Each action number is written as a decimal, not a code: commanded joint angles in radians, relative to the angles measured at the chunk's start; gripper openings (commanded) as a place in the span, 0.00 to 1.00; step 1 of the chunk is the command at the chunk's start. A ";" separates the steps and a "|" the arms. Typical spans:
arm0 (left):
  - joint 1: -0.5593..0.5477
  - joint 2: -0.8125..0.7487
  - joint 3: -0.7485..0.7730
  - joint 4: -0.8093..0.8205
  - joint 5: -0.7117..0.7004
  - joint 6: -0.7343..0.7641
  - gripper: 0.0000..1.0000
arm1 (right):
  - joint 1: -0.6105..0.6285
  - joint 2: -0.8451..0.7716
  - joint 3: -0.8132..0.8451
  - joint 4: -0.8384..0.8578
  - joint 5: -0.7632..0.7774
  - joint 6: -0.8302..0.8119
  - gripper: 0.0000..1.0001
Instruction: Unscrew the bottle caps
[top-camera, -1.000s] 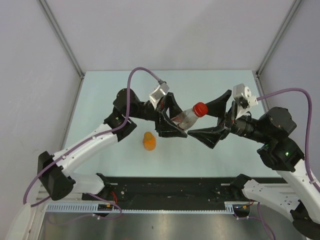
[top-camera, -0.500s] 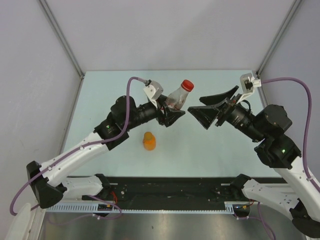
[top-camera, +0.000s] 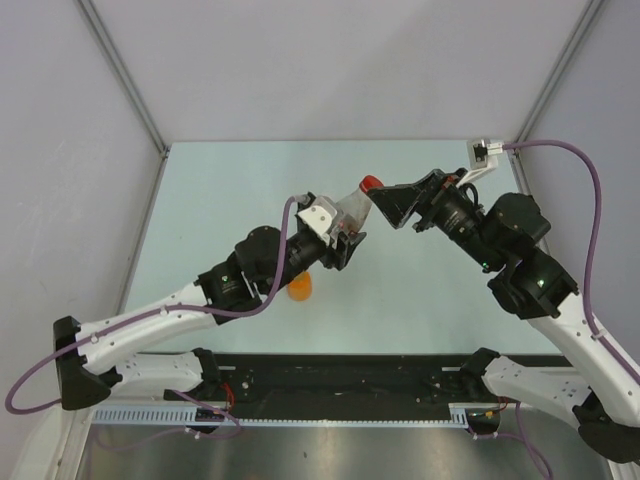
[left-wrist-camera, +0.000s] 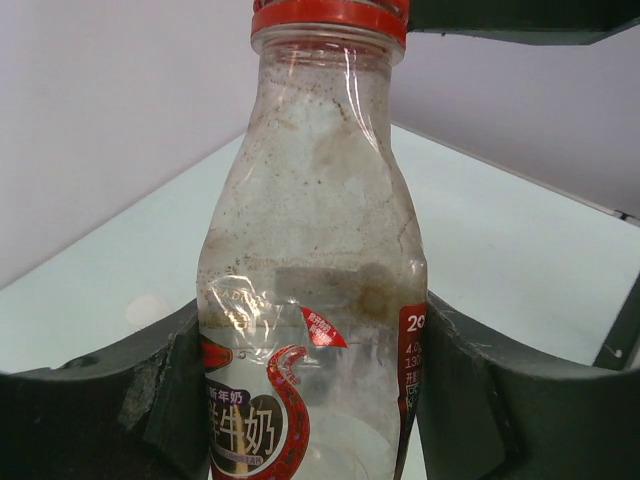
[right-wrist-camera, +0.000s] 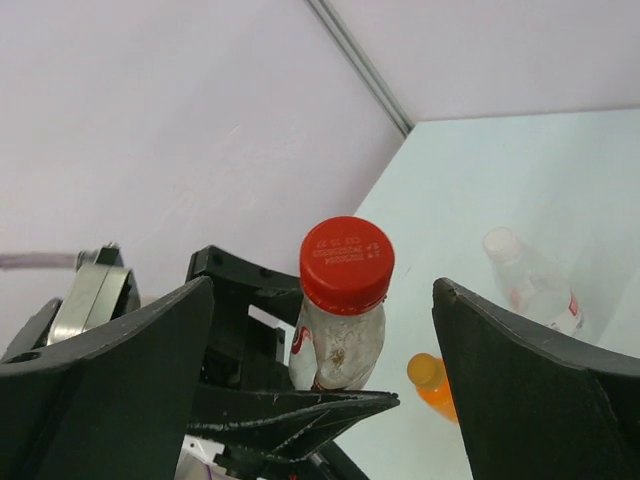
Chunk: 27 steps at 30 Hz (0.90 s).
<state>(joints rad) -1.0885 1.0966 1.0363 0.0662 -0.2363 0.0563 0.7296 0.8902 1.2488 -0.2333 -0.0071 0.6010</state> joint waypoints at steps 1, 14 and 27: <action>-0.030 -0.046 -0.031 0.104 -0.119 0.074 0.00 | 0.002 0.013 0.035 0.043 0.052 0.048 0.92; -0.079 -0.047 -0.058 0.152 -0.176 0.120 0.00 | 0.004 0.062 0.035 0.061 0.035 0.094 0.65; -0.093 -0.030 -0.059 0.155 -0.179 0.134 0.00 | 0.007 0.093 0.035 0.075 0.018 0.103 0.55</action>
<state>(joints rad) -1.1664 1.0718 0.9764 0.1623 -0.3988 0.1627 0.7319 0.9691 1.2495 -0.1936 0.0097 0.6971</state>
